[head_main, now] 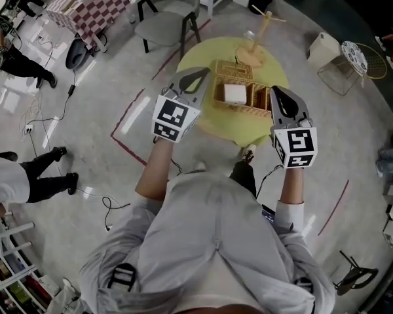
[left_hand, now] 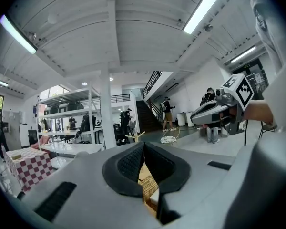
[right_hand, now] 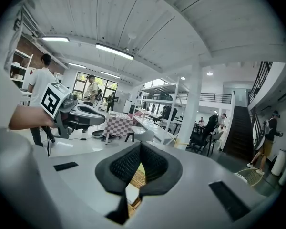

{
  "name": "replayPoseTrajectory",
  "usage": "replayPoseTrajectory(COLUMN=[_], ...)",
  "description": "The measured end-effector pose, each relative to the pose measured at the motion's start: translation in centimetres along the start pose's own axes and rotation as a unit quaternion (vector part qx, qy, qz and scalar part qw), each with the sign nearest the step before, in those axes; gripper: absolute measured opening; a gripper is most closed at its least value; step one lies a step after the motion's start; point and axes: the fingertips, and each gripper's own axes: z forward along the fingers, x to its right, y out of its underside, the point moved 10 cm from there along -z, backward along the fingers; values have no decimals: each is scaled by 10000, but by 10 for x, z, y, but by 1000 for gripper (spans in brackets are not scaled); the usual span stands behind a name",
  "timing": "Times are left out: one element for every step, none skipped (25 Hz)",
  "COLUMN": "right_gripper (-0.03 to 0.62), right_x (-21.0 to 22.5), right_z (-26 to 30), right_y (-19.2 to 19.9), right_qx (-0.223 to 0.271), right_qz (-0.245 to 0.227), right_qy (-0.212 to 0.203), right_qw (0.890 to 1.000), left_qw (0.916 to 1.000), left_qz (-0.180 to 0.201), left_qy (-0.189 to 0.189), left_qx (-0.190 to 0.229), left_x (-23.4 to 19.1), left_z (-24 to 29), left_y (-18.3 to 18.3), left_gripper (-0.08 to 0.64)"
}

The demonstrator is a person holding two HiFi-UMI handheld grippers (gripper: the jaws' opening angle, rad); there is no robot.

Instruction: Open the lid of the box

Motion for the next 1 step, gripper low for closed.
replayPoseTrajectory(right_gripper=[21], right_x=[-2], right_z=[-1], right_y=[1], right_qx=[1], right_qz=[3], right_qy=[1], right_qw=[10000], left_qw=[10000], left_qz=[11], left_qy=[21], left_qx=[5], left_x=[1], left_z=[-1], left_y=[2], left_gripper=[31])
